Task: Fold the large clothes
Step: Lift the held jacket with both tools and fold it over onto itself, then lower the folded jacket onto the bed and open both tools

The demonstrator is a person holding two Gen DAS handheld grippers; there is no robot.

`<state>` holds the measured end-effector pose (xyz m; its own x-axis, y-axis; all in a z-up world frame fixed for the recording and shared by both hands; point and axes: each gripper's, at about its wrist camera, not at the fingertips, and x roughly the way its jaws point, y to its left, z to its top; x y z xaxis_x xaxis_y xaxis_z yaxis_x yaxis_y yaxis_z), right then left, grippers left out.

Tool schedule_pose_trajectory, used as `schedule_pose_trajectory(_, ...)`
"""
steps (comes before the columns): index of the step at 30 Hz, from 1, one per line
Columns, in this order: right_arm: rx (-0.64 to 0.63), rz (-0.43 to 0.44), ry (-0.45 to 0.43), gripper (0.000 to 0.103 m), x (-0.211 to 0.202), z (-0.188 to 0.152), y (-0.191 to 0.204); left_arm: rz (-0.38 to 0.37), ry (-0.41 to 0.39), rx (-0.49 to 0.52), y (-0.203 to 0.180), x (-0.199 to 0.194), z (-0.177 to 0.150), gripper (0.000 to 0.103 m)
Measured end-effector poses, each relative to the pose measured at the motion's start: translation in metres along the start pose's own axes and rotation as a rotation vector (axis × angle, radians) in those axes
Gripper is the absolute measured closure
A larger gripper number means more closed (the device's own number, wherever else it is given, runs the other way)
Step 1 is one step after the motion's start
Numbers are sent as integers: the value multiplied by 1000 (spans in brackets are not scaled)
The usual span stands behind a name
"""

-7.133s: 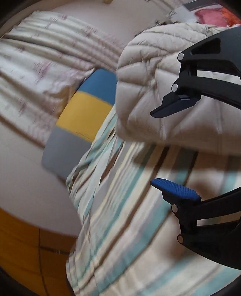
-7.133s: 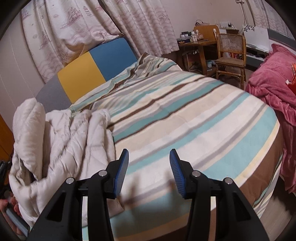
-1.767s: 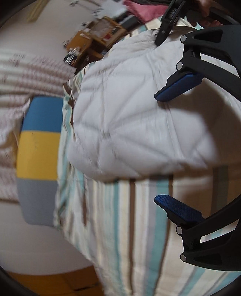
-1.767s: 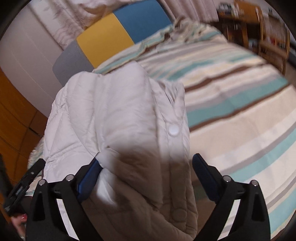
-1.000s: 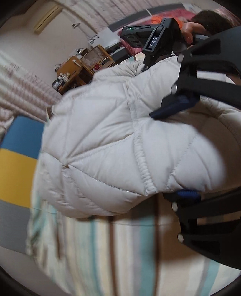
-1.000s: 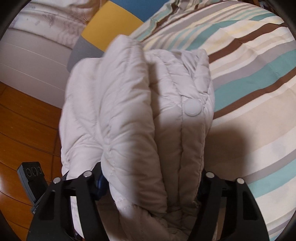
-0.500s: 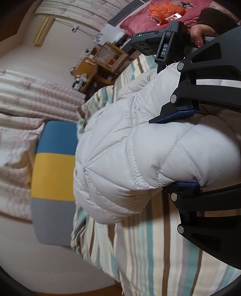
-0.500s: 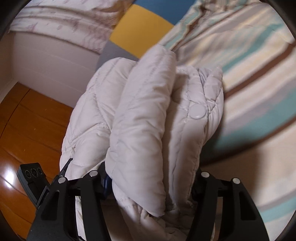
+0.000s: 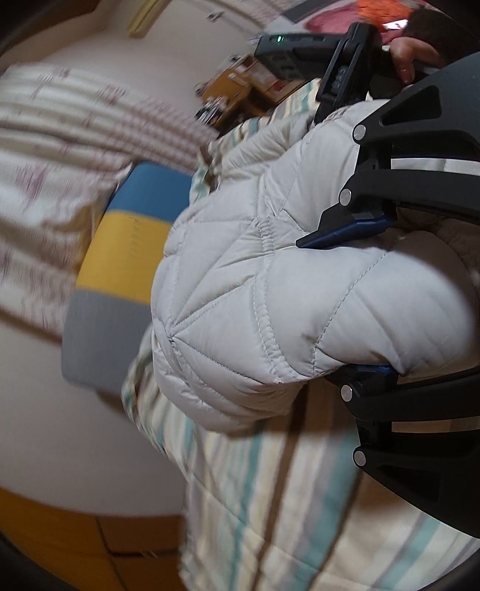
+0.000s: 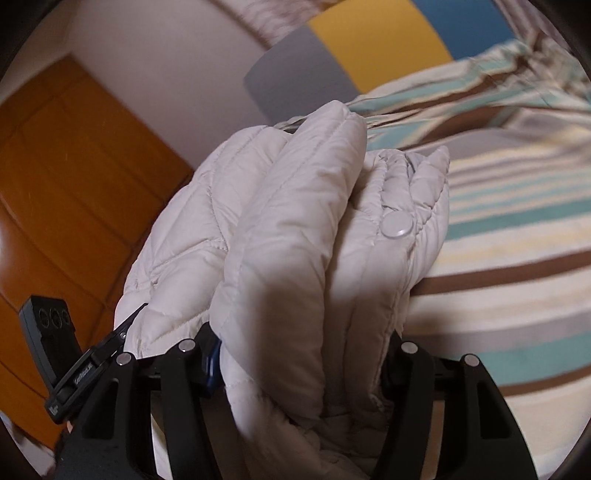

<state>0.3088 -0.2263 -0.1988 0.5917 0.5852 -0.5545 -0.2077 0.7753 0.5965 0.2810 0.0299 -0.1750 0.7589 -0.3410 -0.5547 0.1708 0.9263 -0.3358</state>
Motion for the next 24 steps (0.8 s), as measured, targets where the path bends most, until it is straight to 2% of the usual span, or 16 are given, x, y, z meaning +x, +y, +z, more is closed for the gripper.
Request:
schedule_pose_trajectory(3, -74, -27, 21, 42, 16, -8, 19, 39, -7, -51, 28, -5, -7, 52)
schedule_pose_trajectory(5, -124, -46, 35, 42, 30, -7, 30, 76, -12, -69, 45, -9, -14, 47)
schedule_pose_trajectory(9, -180, -132, 42, 36, 48, -16, 36, 137, 10, -89, 62, -7, -24, 28)
schedule_pose_trajectory(13, -130, -158, 22, 35, 47, -23, 16, 159, 2, -85, 59, -8, -35, 26)
schedule_pose_trajectory(17, -134, -208, 5, 34, 47, -31, 24, 201, -6, -95, 56, -10, -39, 19)
schedule_pose_trajectory(19, -140, -227, 4, 31, 38, -38, 31, 231, -3, -112, 54, -13, -35, 12)
schedule_pose_trajectory(24, -148, -252, 27, 28, 34, -23, 39, 241, -25, -104, 47, -29, -19, 12)
